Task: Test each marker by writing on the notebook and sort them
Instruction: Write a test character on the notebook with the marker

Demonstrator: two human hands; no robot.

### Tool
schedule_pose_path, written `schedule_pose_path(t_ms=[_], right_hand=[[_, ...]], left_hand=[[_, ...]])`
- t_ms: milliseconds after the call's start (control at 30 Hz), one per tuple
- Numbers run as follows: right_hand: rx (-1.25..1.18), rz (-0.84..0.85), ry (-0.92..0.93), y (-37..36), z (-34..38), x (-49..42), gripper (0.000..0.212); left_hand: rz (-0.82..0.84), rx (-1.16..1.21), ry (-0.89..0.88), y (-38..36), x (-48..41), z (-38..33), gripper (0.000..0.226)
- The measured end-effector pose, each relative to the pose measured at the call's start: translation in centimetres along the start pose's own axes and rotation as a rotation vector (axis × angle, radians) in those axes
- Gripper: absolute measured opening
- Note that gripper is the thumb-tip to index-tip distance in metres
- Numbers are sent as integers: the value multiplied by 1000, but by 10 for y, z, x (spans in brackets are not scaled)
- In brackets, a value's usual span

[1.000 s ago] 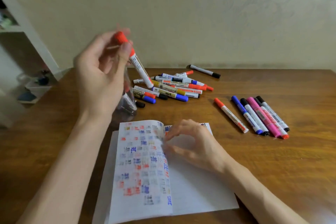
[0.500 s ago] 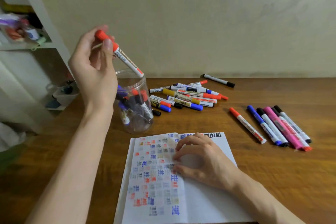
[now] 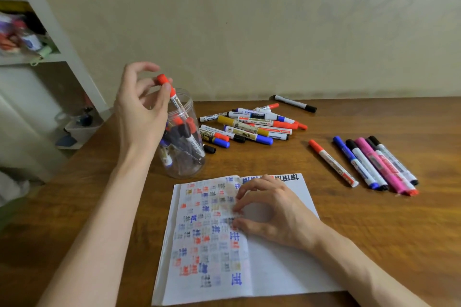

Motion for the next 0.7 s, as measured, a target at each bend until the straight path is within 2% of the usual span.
schedule_pose_path(t_ms=[200,367,534,634,700], right_hand=[[-6,-9,-1,0,0,0,33],[-18,-19,-3,0,1,0,31],[-14,-8,-13,1,1,0,32],[-12,-2,-13,0,1,0,32],[-12,-1,-17,0,1,-1,32]], left_hand=[[-14,-143,21,0,4,2,19],[66,-324,16,3,0,1,14],[189,-659,-50,0,9,0,64],[257,-681,-45,-1,10,4,63],[239,-639,-82,-4,10,7,56]])
Point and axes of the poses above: each hand's wrist, its own x-axis away from the middle knuckle, its own y-axis out of the back of the hand, z = x × y, the point moved 2 cm from there along -x, towards the middle knuckle, and after that the axes turned 8 degrees about y, right-handed, at the moved point
